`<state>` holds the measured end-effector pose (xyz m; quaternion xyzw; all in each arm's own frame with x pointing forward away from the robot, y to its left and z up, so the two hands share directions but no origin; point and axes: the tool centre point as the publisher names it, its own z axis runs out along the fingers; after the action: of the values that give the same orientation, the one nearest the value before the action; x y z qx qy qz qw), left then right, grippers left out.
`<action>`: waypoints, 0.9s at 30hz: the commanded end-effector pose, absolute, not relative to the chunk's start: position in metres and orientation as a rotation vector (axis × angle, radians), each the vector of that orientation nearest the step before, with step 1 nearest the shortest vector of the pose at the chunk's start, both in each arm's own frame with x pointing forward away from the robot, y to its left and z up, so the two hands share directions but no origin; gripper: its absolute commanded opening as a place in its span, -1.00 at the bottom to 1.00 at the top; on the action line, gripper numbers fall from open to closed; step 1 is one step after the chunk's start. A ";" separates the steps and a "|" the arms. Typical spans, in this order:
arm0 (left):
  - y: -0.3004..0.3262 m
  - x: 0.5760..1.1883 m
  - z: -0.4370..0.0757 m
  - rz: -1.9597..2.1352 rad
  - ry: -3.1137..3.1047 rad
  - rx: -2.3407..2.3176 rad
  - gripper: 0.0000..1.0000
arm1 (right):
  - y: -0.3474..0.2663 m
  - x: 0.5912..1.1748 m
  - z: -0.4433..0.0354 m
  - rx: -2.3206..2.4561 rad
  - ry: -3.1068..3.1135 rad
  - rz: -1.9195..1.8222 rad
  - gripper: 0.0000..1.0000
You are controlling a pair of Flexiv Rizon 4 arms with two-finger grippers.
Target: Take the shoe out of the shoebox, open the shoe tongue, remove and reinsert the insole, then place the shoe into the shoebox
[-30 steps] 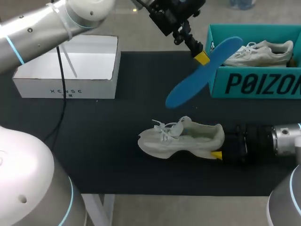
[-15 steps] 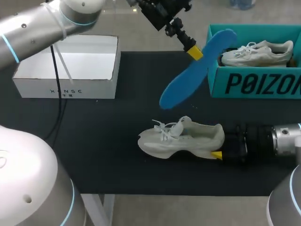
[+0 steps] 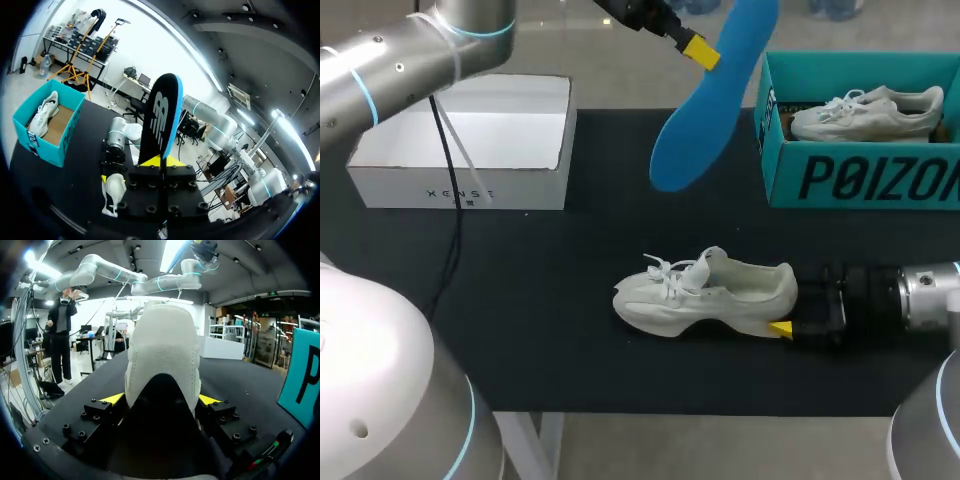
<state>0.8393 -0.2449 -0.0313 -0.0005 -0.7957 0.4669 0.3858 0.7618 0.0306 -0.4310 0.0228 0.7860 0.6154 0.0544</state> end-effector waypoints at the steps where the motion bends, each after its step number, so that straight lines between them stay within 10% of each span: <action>1: -0.238 0.833 -0.042 1.337 -1.972 0.050 -1.00 | 0.032 0.762 -0.434 0.072 2.389 1.866 -1.00; 27: -0.224 0.879 -0.062 1.421 -1.636 0.229 -1.00 | 0.032 0.762 -0.434 0.072 2.389 1.866 -1.00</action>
<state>0.8691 -0.2207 -0.0596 0.1135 -0.6699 0.5833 0.4451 0.7619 0.0305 -0.4310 0.0229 0.7860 0.6154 0.0544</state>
